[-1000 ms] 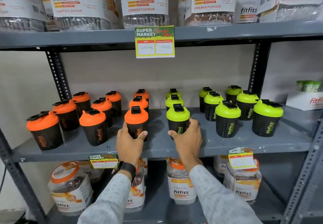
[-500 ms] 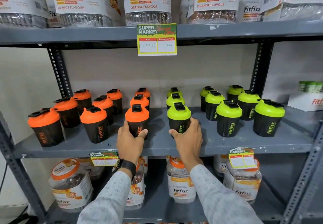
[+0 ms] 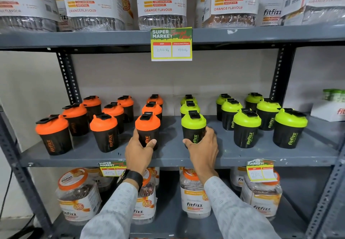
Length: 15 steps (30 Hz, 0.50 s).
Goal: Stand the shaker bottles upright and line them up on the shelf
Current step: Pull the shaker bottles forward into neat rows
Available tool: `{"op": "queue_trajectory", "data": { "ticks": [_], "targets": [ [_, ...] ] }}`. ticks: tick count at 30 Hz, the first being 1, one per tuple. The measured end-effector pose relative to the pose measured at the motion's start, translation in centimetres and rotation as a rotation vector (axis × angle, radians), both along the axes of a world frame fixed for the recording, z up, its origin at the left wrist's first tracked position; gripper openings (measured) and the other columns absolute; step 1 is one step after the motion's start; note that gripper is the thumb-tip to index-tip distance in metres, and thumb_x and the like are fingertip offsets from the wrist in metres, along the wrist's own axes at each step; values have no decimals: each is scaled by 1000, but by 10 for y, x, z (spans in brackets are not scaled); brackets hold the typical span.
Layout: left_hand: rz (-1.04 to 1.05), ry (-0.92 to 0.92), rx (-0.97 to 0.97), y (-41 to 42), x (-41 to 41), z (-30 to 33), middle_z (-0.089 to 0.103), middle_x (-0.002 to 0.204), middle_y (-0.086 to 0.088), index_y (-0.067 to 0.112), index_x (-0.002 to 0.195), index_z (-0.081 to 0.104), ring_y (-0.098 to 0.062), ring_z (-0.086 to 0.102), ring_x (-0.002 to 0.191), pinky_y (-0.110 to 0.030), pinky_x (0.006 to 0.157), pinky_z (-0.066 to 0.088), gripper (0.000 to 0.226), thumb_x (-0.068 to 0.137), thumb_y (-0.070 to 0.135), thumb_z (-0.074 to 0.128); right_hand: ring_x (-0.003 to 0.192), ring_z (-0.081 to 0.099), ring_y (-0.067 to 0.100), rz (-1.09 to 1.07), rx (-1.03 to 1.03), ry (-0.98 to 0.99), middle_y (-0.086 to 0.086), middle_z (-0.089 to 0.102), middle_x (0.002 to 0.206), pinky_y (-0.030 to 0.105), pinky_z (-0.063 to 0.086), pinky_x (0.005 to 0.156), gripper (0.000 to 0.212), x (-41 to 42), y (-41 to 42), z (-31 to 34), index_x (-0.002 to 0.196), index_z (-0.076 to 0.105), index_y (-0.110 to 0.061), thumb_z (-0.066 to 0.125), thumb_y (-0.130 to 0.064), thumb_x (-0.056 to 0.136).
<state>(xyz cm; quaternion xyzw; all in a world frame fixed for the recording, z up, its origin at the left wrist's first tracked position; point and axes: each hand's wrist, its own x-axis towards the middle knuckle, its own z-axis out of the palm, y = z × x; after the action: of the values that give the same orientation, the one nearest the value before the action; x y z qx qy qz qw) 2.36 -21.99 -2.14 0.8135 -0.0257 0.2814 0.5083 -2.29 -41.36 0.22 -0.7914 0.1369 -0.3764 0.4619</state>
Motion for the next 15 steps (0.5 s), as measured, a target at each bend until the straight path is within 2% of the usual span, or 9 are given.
{"op": "queue_trajectory", "data": {
  "ticks": [15],
  "targets": [
    [0, -10, 10, 0, -2, 0, 68, 126, -3, 31, 147, 42, -28, 61, 118, -51, 102, 49, 70, 86, 34, 76, 117, 61, 31, -7, -11, -5, 10, 59, 129, 43, 51, 97, 82, -1, 2, -2, 136, 47, -13, 93, -30, 70]
  ]
}}
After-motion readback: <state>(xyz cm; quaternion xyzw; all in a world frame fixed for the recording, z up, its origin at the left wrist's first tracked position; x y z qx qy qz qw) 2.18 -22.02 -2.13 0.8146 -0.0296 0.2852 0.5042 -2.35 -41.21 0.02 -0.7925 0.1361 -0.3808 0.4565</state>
